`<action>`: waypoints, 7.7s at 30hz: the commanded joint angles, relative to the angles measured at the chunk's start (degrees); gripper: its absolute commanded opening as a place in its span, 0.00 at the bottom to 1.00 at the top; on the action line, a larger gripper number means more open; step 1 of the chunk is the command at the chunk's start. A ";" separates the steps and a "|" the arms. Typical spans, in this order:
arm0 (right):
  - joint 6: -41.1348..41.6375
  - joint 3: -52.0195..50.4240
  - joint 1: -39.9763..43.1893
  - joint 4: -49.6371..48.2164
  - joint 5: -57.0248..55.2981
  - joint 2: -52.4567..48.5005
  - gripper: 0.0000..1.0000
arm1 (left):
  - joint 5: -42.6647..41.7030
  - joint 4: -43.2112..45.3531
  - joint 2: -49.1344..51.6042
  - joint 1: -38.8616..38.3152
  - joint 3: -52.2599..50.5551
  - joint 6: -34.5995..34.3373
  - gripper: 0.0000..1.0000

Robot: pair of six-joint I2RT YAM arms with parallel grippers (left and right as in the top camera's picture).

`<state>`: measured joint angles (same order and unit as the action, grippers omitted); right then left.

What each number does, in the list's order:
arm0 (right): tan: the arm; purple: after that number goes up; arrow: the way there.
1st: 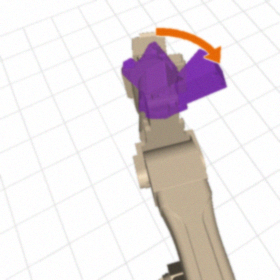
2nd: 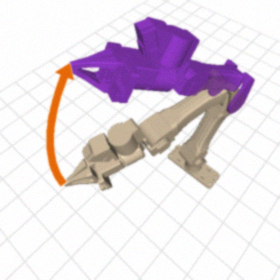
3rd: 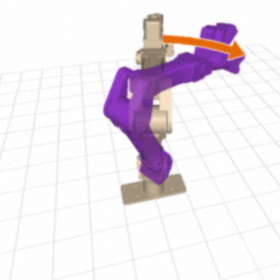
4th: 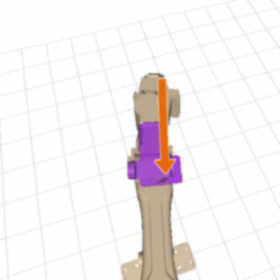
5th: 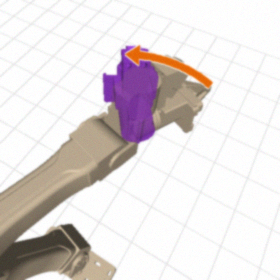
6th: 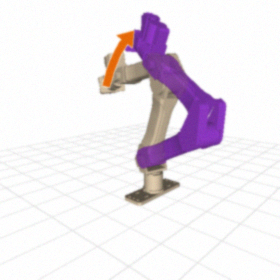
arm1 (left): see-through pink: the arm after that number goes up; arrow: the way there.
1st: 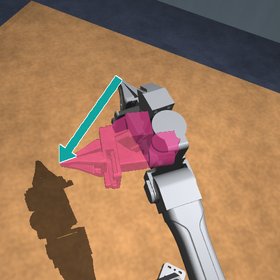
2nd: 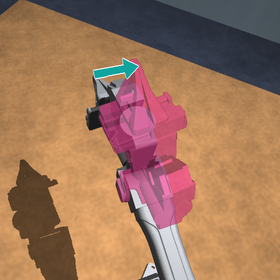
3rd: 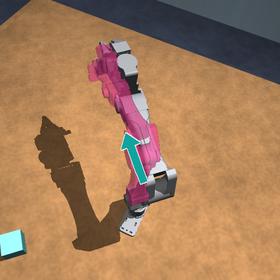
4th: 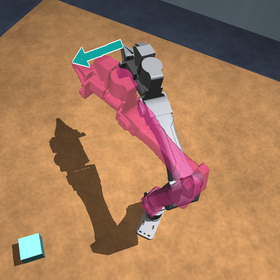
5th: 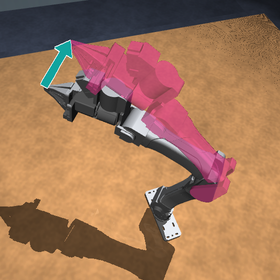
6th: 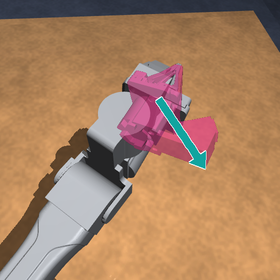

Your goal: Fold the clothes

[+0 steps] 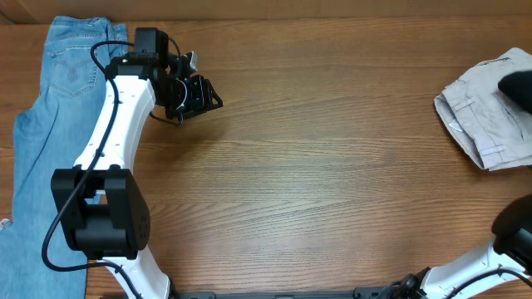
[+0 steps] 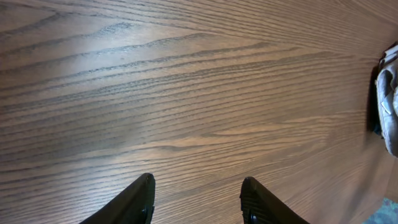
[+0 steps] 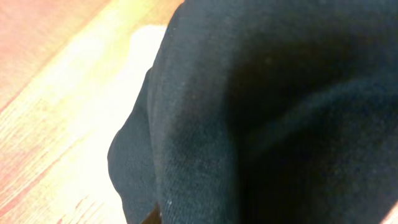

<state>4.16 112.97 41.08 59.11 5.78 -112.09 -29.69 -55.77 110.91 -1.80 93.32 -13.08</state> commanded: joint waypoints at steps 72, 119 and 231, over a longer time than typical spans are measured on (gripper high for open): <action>7.08 -14.40 7.32 -5.55 12.22 8.81 1.00 | 3.32 -1.09 0.20 -0.22 0.22 2.60 0.48; 1.42 -12.63 6.93 -11.56 25.03 -8.22 0.31 | 6.27 -1.29 0.20 -0.20 0.22 2.84 0.50; 3.13 -52.96 -32.46 14.32 -2.75 82.09 1.00 | 27.34 1.99 -66.29 -5.35 -37.99 9.01 1.00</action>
<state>7.31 60.36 8.80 73.82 4.03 -33.47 -2.90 -53.87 44.53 -7.38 55.75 -3.01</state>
